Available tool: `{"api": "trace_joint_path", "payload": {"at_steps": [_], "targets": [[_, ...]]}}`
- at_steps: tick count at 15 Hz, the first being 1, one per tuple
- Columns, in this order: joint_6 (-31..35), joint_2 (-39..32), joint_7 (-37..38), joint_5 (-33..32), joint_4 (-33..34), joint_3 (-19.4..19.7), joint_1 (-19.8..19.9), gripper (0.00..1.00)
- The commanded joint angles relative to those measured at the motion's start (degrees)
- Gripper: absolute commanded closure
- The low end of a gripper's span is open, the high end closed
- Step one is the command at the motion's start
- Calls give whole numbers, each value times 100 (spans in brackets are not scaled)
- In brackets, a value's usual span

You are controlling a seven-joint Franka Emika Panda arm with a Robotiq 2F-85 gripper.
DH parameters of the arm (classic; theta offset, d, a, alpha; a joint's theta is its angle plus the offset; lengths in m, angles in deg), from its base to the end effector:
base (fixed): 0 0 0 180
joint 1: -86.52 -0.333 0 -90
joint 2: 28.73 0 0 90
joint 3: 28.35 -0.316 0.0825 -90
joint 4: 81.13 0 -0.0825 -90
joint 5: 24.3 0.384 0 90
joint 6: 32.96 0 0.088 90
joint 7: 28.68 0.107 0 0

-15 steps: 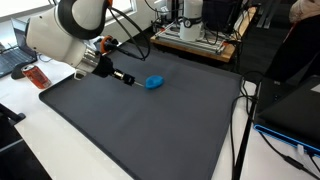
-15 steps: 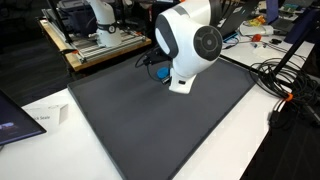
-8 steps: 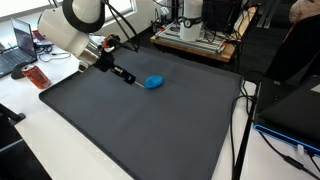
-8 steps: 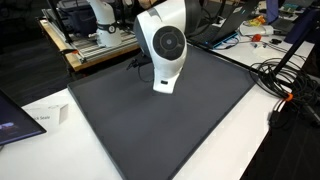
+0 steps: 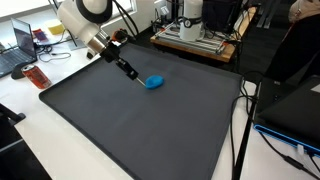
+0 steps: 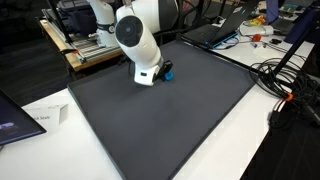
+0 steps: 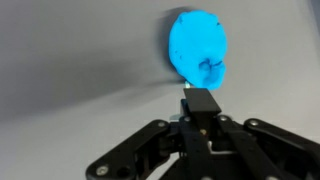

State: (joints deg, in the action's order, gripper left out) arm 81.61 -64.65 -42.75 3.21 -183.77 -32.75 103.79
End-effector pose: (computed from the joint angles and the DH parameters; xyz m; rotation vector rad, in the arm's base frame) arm 0.6013 -0.1107 0.1805 -2.5691 0.3637 0.4002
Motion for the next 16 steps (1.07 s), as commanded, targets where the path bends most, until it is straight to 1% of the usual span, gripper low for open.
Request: {"api": "trace_joint_path", "payload": {"at_steps": [1,5,10,16], "targets": [[850,799,-518,595,-1388,51,22,97],[1625,1324,-925,1239,-2286,91,-42,97],[2459,1760,-1225,2119,-3062,142,-179,97],[3648,2155,-714,2876,-3731,225,-678,97]]}}
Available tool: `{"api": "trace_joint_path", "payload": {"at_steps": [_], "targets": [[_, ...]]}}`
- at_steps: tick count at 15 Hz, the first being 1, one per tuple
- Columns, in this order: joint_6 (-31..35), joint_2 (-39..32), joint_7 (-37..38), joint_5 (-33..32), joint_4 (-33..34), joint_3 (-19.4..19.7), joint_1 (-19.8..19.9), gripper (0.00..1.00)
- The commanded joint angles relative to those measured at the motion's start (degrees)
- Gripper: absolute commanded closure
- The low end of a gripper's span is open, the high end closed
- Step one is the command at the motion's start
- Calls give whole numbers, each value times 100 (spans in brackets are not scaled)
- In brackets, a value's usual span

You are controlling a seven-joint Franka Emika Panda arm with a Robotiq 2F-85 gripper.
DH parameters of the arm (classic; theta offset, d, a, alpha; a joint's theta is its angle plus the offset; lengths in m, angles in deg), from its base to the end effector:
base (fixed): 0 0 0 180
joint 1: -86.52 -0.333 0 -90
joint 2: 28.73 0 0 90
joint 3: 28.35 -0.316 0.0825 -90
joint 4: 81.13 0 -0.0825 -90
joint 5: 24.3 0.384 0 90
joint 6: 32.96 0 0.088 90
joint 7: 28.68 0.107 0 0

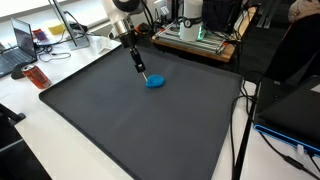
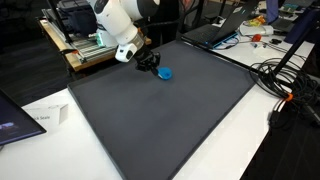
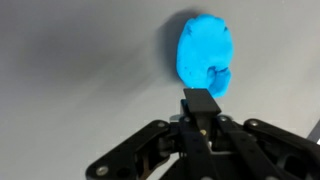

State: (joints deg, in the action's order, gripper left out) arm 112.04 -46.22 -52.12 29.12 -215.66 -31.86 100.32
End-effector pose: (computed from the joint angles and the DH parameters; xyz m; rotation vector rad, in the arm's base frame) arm 0.4879 -0.0961 0.1903 -2.5247 0.7616 -0.0419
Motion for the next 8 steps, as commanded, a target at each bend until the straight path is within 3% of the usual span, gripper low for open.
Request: {"api": "trace_joint_path", "payload": {"at_steps": [1,8], "targets": [[781,373,300,380,-634,132,-413,97],[2047,777,858,801,-1207,-144,-703,97]]}}
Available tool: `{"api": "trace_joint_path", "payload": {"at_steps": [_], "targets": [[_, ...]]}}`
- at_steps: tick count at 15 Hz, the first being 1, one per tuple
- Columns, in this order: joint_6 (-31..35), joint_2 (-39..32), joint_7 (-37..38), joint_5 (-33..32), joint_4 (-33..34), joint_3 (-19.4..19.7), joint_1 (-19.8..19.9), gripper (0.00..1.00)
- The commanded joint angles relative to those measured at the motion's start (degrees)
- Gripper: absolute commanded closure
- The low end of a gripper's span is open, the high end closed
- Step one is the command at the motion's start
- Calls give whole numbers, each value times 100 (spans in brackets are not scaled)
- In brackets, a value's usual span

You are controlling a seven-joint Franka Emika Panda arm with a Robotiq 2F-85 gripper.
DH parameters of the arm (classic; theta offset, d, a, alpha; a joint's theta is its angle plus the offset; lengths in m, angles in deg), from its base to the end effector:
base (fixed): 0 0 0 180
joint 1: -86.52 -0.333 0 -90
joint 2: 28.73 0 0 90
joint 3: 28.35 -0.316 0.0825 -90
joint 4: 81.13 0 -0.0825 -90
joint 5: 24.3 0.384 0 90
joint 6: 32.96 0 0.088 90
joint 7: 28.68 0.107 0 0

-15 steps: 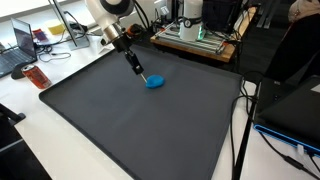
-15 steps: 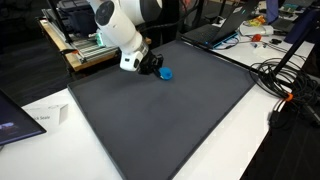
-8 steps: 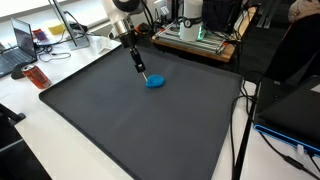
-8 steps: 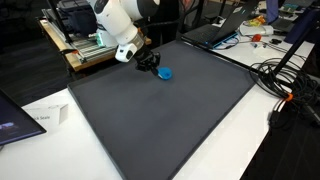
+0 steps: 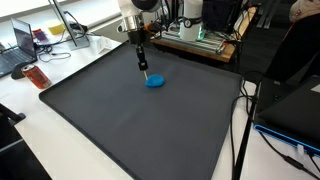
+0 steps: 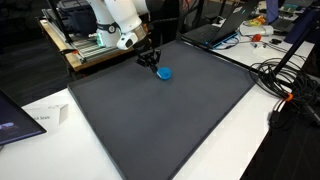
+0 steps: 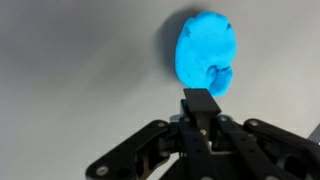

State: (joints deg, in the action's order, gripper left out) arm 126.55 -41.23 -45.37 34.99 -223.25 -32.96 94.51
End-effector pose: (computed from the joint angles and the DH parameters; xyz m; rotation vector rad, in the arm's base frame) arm 0.4620 -0.0647 0.2032 -2.5645 0.9917 -0.1910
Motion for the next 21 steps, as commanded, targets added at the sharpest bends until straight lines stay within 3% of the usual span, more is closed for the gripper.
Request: {"api": "trace_joint_path", "payload": {"at_steps": [1,10,19,20,21], "targets": [[755,308,290,226,-508,-51,-179,97],[1840,510,1124,-50,-1004,-44,-637,97],[3049,766,1171,94,-1560,-158,-1305,97],[3190,790,1639,-458,-1704,-119,-1385,97],[3313,767,1675,-571,-1742,-120,-1446,97]]}}
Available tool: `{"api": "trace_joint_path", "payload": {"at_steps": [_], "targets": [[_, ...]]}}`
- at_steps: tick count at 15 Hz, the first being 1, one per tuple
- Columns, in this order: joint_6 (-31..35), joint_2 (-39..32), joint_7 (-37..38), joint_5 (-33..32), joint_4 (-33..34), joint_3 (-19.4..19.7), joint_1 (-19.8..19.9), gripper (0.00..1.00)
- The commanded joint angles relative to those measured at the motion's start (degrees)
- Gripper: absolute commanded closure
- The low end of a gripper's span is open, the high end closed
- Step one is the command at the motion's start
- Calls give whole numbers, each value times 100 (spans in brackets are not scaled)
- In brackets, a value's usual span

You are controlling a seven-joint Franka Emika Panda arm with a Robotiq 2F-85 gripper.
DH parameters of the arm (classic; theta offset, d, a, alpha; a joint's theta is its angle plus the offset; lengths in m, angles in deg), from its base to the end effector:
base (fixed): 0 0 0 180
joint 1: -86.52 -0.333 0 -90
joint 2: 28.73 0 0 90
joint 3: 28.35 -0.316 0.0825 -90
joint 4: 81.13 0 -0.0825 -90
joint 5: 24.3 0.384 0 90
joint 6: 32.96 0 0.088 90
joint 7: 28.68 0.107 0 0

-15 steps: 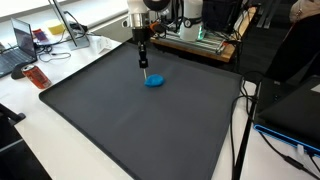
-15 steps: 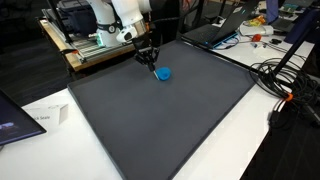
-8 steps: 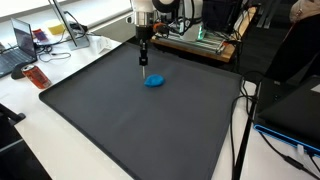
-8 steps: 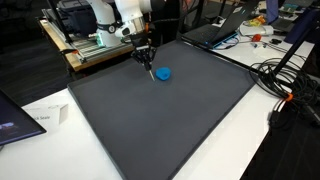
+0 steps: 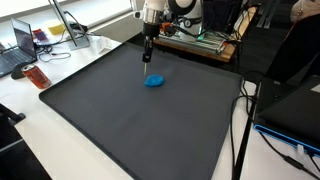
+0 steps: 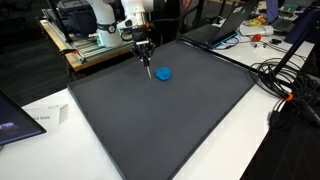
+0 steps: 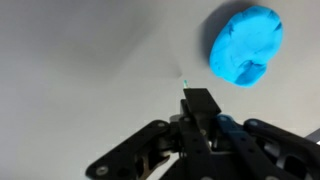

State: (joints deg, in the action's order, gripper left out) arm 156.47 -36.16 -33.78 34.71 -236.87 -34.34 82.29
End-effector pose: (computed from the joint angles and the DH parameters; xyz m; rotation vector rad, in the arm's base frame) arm 0.4001 -0.0176 0.2194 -2.7630 1.1472 -0.5886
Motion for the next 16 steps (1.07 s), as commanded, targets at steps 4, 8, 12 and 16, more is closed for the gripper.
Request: {"api": "trace_joint_path", "payload": {"at_steps": [4,8,12,16], "targets": [[169,-7,-126,-193,-169,78,-406,88],[169,-20,-266,-189,-168,111,-470,88],[775,-171,-438,73,-168,271,-669,97],[906,-50,-813,526,-167,342,-765,97]]}}
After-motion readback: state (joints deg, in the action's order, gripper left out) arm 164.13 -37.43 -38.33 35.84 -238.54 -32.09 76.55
